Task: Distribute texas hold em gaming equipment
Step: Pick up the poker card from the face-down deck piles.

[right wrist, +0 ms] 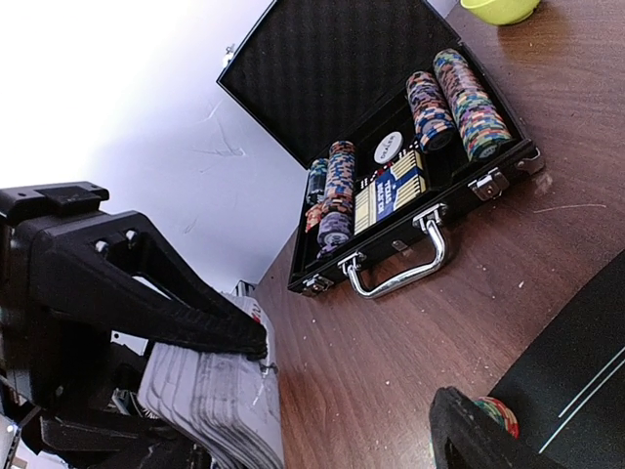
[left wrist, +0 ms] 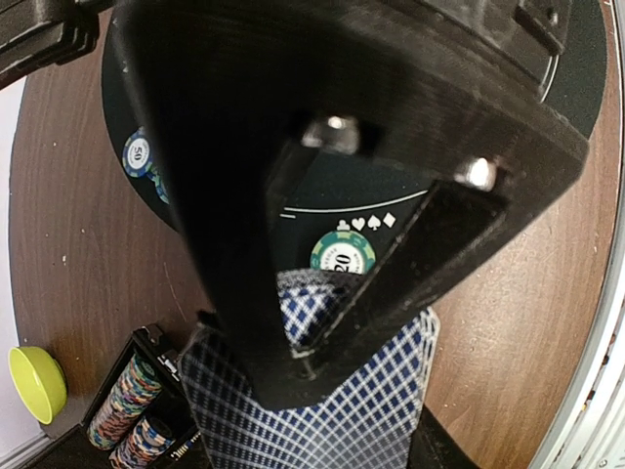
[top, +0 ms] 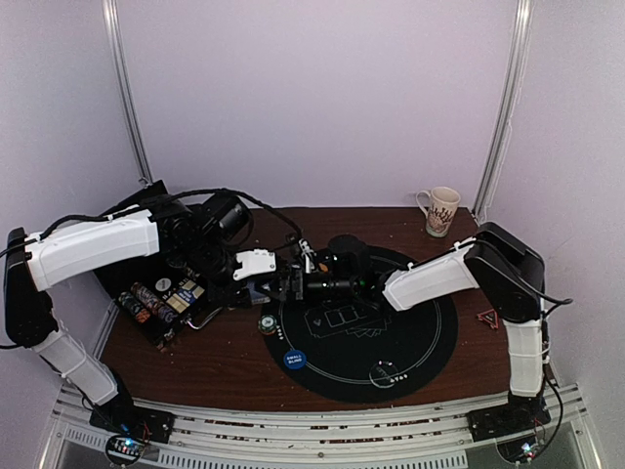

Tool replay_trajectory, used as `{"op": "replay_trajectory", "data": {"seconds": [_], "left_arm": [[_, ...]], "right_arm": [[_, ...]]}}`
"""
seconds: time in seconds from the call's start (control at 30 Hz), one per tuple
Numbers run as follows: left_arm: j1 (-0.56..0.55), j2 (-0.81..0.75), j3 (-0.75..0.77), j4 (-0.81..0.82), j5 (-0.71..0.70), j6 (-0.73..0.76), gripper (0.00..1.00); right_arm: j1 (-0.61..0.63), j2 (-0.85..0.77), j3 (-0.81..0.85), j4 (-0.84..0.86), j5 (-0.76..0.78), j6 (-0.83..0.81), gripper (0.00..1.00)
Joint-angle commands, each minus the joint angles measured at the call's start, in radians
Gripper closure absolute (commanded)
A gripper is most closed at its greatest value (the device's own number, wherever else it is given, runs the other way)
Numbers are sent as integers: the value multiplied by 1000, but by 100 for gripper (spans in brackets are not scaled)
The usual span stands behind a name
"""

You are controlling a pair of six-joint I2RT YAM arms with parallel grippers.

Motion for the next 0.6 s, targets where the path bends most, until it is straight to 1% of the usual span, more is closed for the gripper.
{"op": "replay_trajectory", "data": {"seconds": [0.0,0.1,0.37,0.57], "left_arm": [[1,-10,19,20,1,12,53],[0,-7,15,16,-3,11,52],[0,-7,8,16,-5,11,52],[1,-2,-1,16,-8,13,53]], "right_arm": [[-3,-26,-9,-109,51,-52,24],[-3,-55,-9,-163,74,-91,27],[-4,-100,-5,-218,75,-135,33],[-4,-119,2,-236,47,-138,44]]}}
